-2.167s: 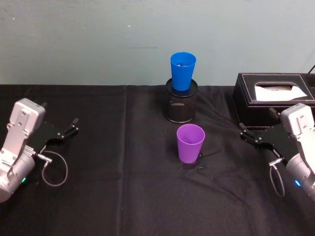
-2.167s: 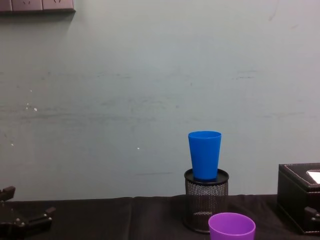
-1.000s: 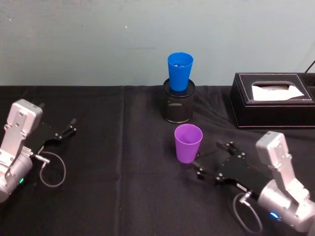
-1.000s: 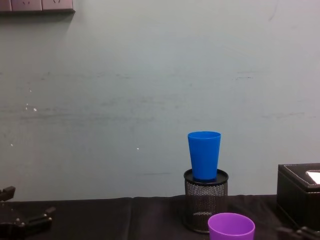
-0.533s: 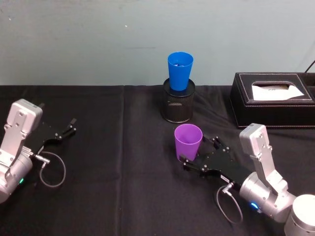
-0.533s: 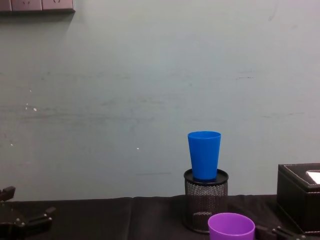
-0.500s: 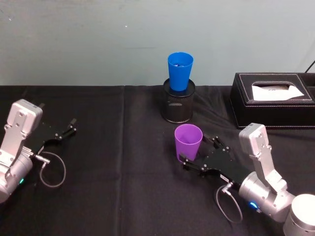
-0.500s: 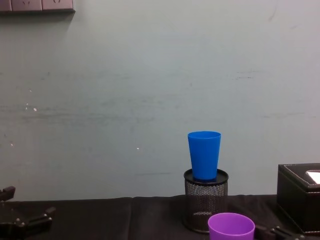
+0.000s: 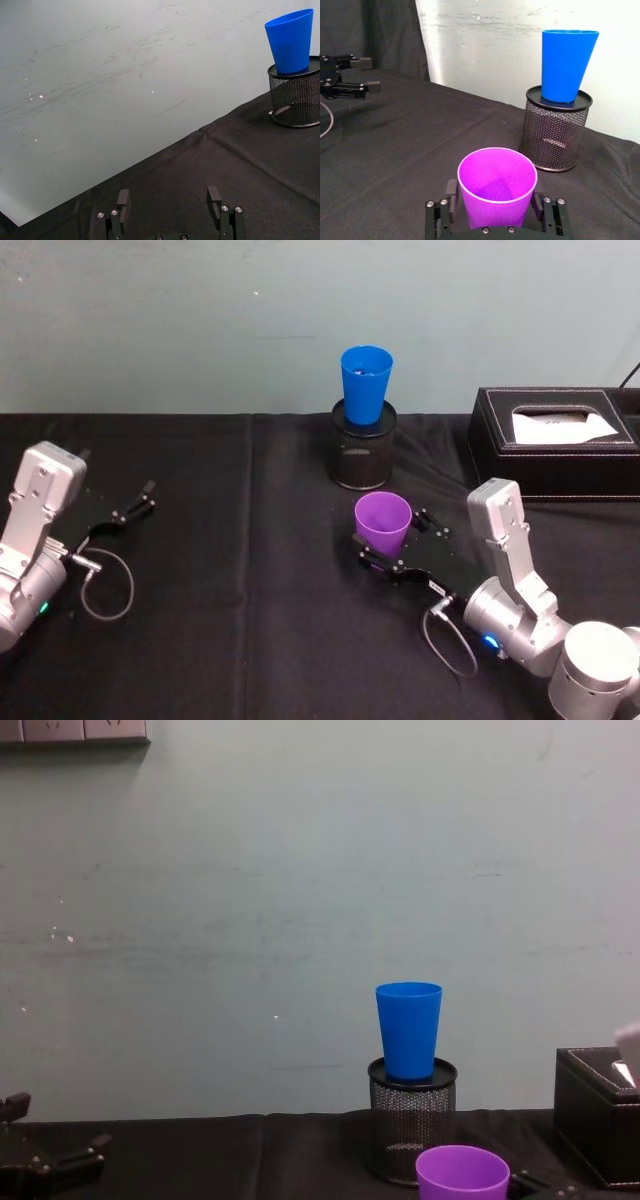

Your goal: Pick up one cup with a gripper and tap it against the other cup.

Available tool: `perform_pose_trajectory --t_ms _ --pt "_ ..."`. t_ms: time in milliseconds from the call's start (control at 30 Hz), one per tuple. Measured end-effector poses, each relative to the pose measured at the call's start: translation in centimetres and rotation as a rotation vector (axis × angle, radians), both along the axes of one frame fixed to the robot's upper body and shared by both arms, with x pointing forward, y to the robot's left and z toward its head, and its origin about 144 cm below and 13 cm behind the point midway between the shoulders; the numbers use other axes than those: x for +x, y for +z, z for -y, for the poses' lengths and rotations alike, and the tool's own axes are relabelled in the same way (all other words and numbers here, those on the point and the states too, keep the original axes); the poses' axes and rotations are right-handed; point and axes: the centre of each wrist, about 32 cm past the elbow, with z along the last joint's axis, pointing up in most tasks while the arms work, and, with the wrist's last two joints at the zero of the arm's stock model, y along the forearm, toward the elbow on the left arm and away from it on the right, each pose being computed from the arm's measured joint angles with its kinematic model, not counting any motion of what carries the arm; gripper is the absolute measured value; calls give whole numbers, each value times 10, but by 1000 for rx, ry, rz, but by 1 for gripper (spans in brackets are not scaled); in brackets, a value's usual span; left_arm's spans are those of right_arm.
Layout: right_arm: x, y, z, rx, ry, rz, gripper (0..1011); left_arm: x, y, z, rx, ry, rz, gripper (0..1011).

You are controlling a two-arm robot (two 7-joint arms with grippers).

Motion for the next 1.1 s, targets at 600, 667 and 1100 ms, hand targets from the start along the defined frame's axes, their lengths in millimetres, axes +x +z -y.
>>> perform_pose_trajectory --t_ms 600,667,1100 --pt "-3 17 -5 -2 -21 21 723 0 0 0 0 0 0 1000" --pt "-4 24 -6 -5 -27 25 723 0 0 0 0 0 0 1000" --pt "13 70 -6 23 -63 -39 723 0 0 0 0 0 0 1000"
